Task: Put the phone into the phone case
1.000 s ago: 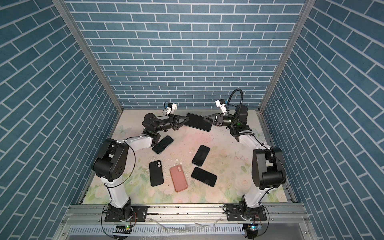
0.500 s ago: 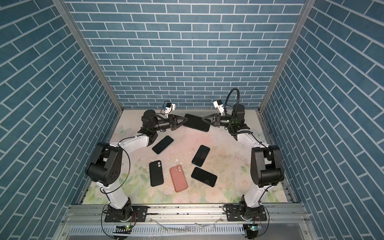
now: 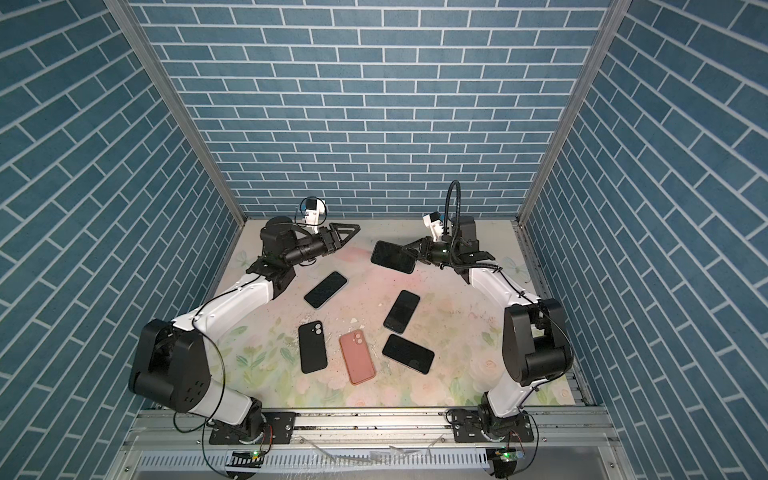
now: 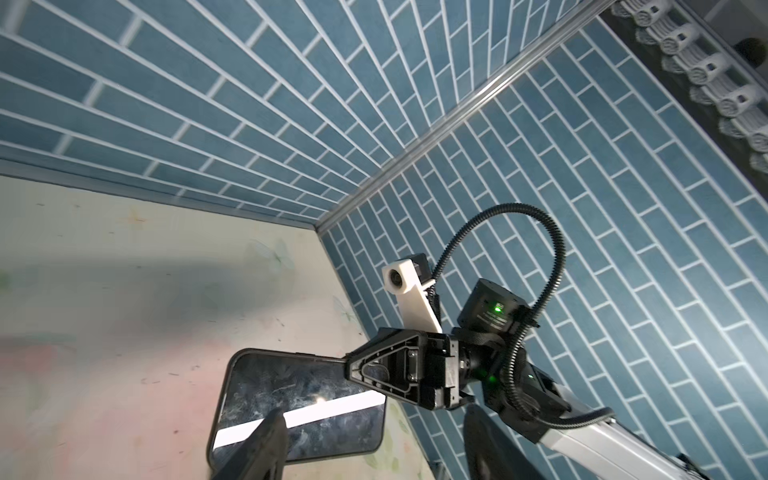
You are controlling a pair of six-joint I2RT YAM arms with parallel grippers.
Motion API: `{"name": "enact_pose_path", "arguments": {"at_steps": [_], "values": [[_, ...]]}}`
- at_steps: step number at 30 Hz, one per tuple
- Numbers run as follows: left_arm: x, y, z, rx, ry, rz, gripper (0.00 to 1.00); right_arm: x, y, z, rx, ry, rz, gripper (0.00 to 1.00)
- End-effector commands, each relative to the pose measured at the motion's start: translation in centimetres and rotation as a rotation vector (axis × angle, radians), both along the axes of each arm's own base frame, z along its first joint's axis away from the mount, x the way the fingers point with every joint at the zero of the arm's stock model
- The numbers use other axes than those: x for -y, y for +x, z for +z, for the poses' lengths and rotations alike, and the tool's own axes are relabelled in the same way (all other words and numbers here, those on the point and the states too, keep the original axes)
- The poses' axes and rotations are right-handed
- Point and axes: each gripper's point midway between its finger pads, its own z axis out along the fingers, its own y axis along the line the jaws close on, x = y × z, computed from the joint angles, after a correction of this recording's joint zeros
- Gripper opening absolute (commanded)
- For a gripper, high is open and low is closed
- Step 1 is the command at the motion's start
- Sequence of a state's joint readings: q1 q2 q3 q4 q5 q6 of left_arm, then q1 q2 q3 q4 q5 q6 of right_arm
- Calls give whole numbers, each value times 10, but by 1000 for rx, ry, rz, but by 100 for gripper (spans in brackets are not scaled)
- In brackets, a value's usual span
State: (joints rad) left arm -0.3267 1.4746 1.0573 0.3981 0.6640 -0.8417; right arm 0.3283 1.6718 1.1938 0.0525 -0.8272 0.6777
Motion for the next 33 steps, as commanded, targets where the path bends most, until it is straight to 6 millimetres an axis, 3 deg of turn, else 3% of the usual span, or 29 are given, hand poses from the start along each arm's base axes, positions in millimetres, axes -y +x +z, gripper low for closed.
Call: {"name": "enact_pose_path", "arguments": {"at_steps": [1,7,12,19,25,33], "values": [[-36,5,-23,-1,146,179,73,-20,14,-8,8,-33,-78,0],[-62,-8,-24,12,211,261,76,-43,35,-51,-51,-105,-153,0],[-65,-14,-30,2,209,255,76,-64,49,-80,-76,-141,-164,0],[-69,-20,-37,-2,203,267,76,-73,63,-115,-69,-209,-205,0],[-75,-23,-40,-9,197,279,76,-80,55,-147,-109,-256,-198,14],[-81,-23,-44,-17,202,296,76,-84,33,-165,-143,-265,-137,22]]}}
